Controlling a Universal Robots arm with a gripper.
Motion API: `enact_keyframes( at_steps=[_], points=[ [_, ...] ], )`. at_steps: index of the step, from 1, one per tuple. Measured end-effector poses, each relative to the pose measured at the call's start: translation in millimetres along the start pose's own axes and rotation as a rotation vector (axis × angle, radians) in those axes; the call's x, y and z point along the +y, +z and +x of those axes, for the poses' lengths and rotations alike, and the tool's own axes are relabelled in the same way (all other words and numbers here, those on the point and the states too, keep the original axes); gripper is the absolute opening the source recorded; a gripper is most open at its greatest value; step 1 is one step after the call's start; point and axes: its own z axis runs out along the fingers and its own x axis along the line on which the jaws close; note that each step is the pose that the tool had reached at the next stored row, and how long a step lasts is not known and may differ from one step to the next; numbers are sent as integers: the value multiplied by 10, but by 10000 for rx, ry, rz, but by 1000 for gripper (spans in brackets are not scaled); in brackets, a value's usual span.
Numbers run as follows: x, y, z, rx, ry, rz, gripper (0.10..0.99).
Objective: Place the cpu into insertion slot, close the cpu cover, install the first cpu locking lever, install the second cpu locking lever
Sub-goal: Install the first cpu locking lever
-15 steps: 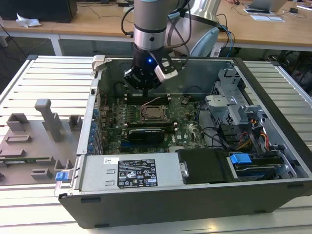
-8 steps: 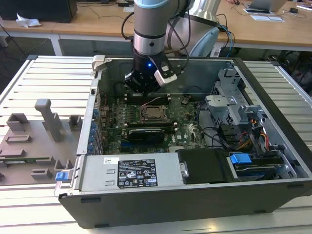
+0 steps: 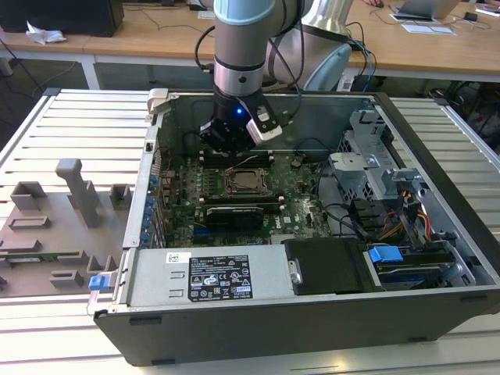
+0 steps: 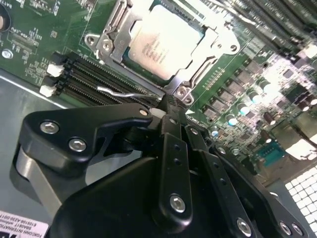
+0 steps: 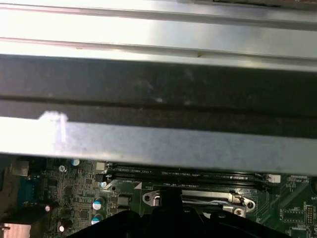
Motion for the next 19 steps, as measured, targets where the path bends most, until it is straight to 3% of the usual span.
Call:
enact_keyframes(
  at_steps=[3, 12, 19],
  points=[
    [1, 10, -17, -11, -4, -146, 106],
    [20, 31, -218, 20, 0, -156, 106],
    [5, 82, -429, 109, 7, -168, 106]
  ],
)
